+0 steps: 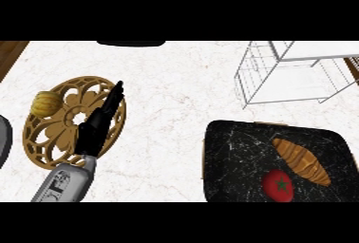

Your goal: Pick the tomato from the tray and place it in the tiered shelf

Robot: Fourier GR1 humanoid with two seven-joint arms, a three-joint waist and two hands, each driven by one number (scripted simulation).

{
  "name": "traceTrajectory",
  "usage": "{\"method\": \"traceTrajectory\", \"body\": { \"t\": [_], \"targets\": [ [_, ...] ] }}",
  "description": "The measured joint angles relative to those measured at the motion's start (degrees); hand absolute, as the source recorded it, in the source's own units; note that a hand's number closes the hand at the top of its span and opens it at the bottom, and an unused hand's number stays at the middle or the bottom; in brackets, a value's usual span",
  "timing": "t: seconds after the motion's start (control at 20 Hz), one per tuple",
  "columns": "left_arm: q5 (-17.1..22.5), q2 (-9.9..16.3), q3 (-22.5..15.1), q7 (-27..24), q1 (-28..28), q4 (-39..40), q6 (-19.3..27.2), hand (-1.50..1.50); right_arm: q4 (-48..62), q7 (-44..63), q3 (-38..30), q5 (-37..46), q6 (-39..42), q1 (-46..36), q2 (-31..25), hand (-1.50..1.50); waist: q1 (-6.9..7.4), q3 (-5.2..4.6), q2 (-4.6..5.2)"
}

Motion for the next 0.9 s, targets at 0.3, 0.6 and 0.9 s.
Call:
{"method": "traceTrajectory", "body": {
  "t": [0.3,0.6,0.9],
  "targets": [
    [0.07,0.19,0.7,-0.66,0.39,0.41,-0.67,0.0,2.02,2.71,4.55,6.88,2.06,-5.99,3.67,-1.5,-0.56,0.02,-0.17],
    [-0.27,-0.37,1.04,-0.28,0.59,0.19,-0.37,0.0,3.21,3.98,7.81,17.54,5.34,-9.72,11.27,-1.5,-1.04,0.09,-0.3],
    [-0.56,-0.38,1.75,-1.12,0.74,0.8,-0.8,0.0,5.47,4.31,10.45,25.76,10.01,-12.67,19.92,-1.5,-1.39,0.16,-0.34]
  ]
}}
